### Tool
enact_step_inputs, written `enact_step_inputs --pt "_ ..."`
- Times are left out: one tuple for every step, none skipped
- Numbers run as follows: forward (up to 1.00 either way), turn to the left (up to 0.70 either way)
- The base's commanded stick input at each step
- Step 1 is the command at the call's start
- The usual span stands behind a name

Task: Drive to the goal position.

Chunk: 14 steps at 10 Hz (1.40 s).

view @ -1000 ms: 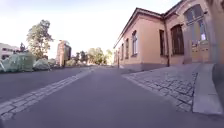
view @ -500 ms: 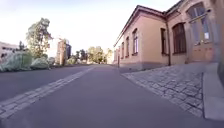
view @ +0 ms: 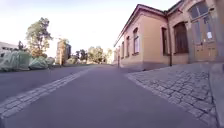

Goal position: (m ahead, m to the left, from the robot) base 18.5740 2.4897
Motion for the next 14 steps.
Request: enact_step_inputs --pt "0.5 0.0" --pt "0.5 0.0" --pt "0.5 0.0" --pt "0.5 0.0" --pt "0.5 0.0" --pt "0.5 0.0" --pt "0.5 0.0" --pt "0.5 0.0" --pt "0.5 0.0" --pt "0.5 0.0" --pt "0.5 0.0" --pt "0.5 0.0" --pt "0.5 0.0" --pt "0.5 0.0"
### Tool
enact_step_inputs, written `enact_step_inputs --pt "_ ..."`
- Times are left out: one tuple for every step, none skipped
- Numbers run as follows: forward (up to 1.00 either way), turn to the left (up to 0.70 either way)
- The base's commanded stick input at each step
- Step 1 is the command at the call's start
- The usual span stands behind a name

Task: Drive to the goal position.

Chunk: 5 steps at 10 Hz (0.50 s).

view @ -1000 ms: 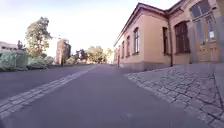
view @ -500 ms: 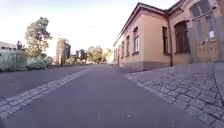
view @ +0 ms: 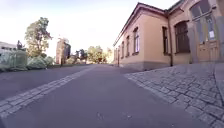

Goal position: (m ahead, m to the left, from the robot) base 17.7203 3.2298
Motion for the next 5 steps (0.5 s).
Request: enact_step_inputs --pt "0.5 0.0" --pt "0.5 0.0" --pt "0.5 0.0" --pt "0.5 0.0" --pt "0.5 0.0"
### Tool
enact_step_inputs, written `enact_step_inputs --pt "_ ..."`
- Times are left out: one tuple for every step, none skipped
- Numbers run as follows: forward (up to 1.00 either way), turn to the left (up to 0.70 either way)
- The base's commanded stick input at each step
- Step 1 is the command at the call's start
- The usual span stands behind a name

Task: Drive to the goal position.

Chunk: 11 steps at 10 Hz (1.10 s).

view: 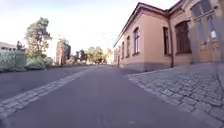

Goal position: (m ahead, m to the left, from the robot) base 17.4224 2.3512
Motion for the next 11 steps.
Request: enact_step_inputs --pt "0.5 0.0" --pt "0.5 0.0" --pt "0.5 0.0" --pt "0.5 0.0" --pt "0.5 0.0" --pt "0.5 0.0" --pt "0.5 0.0" --pt "0.5 0.0" --pt "0.5 0.0" --pt "0.5 0.0" --pt "0.5 0.0"
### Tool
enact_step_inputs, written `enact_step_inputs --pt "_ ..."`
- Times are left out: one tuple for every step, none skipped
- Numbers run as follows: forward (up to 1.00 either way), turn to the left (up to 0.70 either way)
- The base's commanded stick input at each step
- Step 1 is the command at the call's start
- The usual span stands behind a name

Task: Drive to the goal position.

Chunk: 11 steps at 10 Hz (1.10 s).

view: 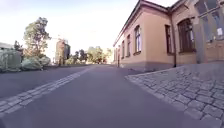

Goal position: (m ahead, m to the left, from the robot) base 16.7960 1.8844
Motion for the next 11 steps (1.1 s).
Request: enact_step_inputs --pt "0.5 0.0" --pt "0.5 0.0" --pt "0.5 0.0" --pt "0.5 0.0" --pt "0.5 0.0" --pt "0.5 0.0" --pt "0.5 0.0" --pt "0.5 0.0" --pt "0.5 0.0" --pt "0.5 0.0" --pt "0.5 0.0"
